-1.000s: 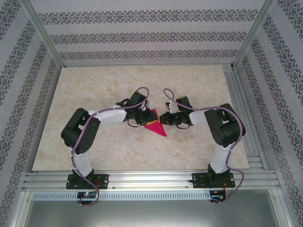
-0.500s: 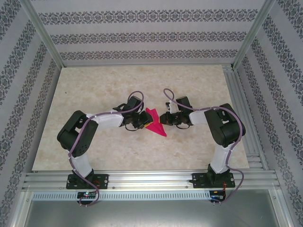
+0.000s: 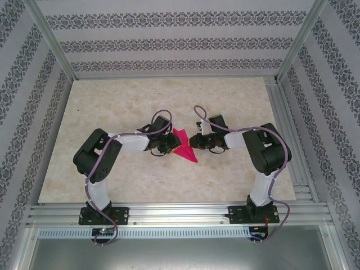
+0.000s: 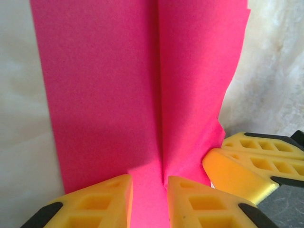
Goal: Fold a paper plane with a square sheet of paper (fold left side to right side)
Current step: Fourth fold the wing at the center of the table.
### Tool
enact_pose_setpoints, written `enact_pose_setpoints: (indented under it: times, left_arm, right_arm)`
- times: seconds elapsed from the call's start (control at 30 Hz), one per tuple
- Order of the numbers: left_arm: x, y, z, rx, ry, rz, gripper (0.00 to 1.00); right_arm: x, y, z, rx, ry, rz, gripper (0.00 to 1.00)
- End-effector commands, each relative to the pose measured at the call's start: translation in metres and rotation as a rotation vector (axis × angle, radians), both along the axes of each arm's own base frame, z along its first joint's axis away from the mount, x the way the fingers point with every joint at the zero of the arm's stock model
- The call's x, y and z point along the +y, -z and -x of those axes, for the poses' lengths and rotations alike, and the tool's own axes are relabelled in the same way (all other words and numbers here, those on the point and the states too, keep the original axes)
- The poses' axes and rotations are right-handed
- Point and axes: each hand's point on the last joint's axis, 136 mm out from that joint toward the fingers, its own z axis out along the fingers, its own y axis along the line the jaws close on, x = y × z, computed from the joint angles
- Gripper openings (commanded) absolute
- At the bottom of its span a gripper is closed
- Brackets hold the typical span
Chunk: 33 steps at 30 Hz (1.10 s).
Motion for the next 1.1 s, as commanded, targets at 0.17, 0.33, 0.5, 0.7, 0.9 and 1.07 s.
enact_pose_setpoints:
  times: [0.17, 0.33, 0.5, 0.7, 0.9, 1.07]
  left_arm:
    - [0.002, 0.015, 0.005, 0.005, 0.016, -0.051, 0.27]
    - [0.003, 0.019, 0.006, 0.015, 0.021, -0.058, 0.27]
    - [0.001, 0.017, 0.006, 0.013, 0.026, -0.05, 0.27]
    - [-0.011, -0.02, 0.0, -0.053, 0.068, 0.018, 0.28]
    - [-0.023, -0.049, -0.005, -0.102, 0.117, 0.042, 0.26]
    - [-0.035, -0.04, -0.011, -0.085, 0.125, 0.069, 0.23]
  right_arm:
    - [-0.004, 0.004, 0.001, -0.012, -0.014, 0.055, 0.09]
    - [-0.005, 0.001, 0.001, -0.017, -0.012, 0.047, 0.09]
    - [-0.008, 0.006, 0.001, -0.008, -0.007, 0.072, 0.09]
    - [-0.011, 0.017, 0.006, 0.022, -0.007, 0.085, 0.09]
    - [-0.01, 0.014, 0.005, 0.017, -0.008, 0.075, 0.09]
    - [-0.009, 0.014, 0.005, 0.017, -0.008, 0.073, 0.09]
